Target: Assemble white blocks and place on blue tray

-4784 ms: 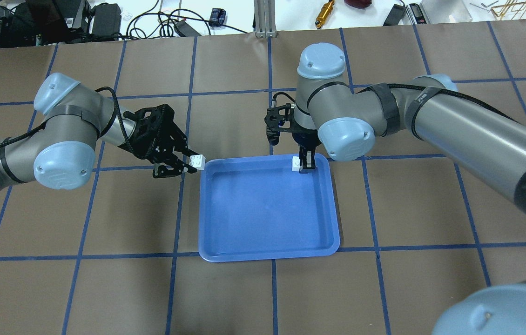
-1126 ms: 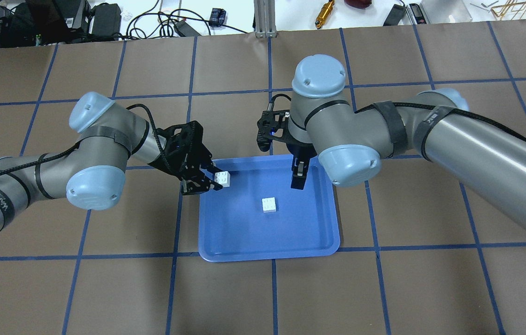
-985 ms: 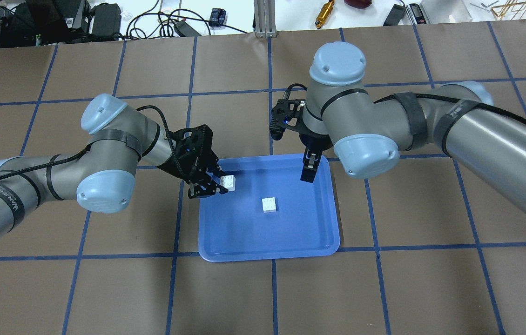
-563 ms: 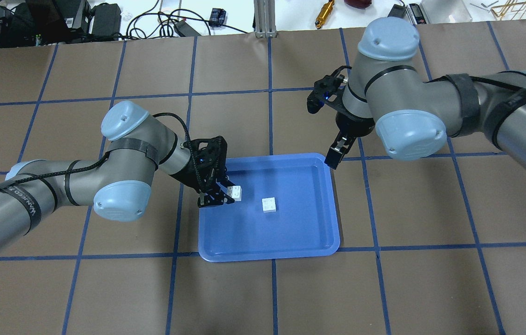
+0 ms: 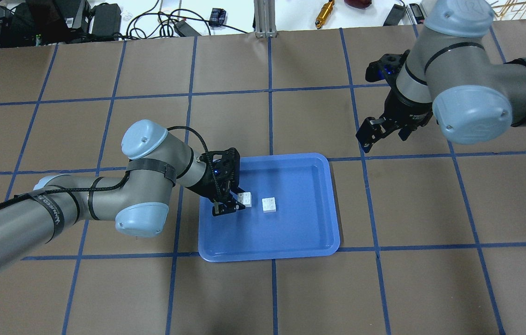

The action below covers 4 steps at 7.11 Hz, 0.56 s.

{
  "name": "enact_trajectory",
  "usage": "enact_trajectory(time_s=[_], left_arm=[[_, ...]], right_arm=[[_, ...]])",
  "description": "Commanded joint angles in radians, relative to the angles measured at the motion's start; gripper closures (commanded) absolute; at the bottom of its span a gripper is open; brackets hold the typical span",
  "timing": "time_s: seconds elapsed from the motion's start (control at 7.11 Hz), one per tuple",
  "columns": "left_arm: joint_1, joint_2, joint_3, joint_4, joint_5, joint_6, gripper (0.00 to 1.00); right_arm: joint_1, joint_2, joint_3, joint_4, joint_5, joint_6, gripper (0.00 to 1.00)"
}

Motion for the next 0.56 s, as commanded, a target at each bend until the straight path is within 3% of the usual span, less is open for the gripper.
enact_trajectory(time_s=[0.0, 0.42], left_arm=[[-0.028, -0.012, 0.000, 0.047, -0.001, -0.039, 1.00], [-0.035, -0.027, -0.001, 0.052, 0.001, -0.039, 1.00]], right_arm=[[-0.014, -0.036, -0.035, 0.092, -0.044, 0.204, 0.00], [-0.015, -0.076, -0.086, 0.159, -0.045, 0.330, 0.00]])
